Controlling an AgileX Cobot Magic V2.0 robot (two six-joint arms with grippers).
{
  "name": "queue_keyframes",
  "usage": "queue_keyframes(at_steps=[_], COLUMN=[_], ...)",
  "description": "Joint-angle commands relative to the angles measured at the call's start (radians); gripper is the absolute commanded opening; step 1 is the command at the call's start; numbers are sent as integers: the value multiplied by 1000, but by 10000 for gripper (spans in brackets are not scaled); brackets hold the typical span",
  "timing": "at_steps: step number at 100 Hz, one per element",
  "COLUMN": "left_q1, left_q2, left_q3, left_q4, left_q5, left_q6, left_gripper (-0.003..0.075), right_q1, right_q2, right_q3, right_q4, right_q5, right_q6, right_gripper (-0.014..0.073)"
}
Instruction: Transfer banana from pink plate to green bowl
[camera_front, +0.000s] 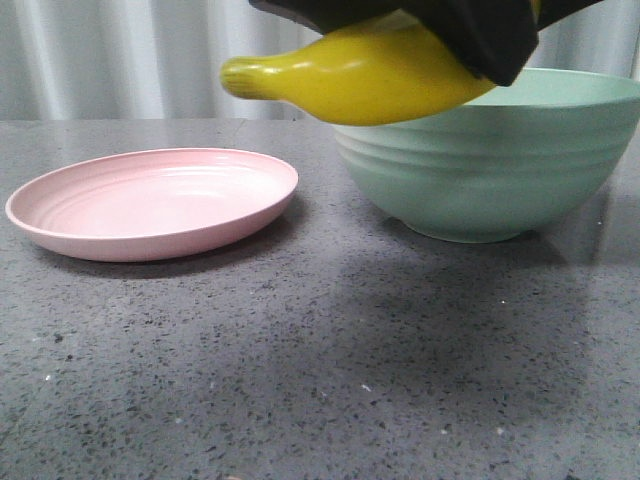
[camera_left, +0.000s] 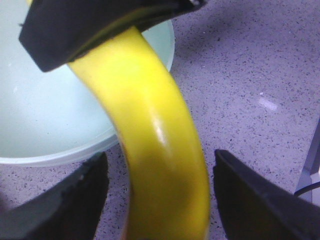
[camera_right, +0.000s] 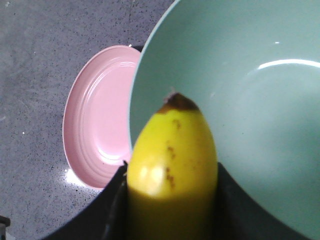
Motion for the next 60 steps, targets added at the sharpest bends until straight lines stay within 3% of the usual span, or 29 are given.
queue_keyframes(at_steps=[1,36,60], left_q1=[-6,-6,-6], left_q2=[-43,-214,-329], left_q3=[-39,-90,-90], left_q4=[-5,48,48], left_q5=[-57,-66,-128], left_q6=[4,4,4], left_gripper=[452,449,437], right_q1=[1,-34,-55], right_q2=[-19,-19,-15], right_q3=[-34,-113,-136], right_q4=[18,-32,-236], right_q5=[-48,-82,-268], right_q6=[-11,-63,-87], right_gripper=[91,91,91])
